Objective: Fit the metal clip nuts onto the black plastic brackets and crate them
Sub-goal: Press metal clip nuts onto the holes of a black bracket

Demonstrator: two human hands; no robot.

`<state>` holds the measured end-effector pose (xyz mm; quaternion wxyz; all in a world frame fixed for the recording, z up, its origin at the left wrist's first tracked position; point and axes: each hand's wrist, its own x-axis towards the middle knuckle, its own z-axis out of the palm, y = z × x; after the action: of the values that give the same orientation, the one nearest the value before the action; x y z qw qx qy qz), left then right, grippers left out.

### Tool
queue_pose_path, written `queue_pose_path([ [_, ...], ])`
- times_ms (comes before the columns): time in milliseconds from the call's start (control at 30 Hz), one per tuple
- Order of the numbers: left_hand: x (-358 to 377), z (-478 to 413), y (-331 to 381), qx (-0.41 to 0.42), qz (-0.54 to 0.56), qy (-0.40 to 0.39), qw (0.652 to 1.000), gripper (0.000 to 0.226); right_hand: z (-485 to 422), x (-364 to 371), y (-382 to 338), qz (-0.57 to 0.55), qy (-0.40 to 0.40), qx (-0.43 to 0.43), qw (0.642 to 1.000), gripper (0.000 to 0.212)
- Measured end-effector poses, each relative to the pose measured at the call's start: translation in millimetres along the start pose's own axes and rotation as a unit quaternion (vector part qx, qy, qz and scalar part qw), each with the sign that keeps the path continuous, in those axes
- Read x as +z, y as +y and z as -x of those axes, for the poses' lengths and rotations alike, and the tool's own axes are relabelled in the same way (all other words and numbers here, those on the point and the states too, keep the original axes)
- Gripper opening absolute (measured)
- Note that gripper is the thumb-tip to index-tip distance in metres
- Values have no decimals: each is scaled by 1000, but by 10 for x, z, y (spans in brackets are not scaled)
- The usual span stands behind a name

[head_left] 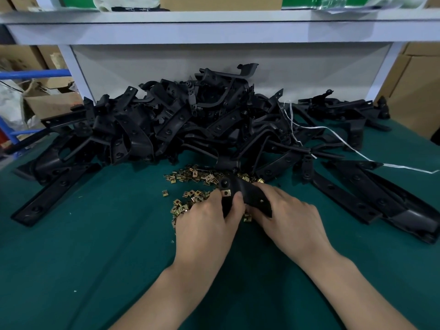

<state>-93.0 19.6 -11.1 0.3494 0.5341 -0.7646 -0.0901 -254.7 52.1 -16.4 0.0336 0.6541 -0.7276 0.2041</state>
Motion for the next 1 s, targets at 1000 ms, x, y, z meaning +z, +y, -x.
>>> queue_pose_path([
  [1000, 11, -160, -345, 125, -228, -177, 949, 51, -37, -25, 185, -55, 56, 101, 992, 44],
])
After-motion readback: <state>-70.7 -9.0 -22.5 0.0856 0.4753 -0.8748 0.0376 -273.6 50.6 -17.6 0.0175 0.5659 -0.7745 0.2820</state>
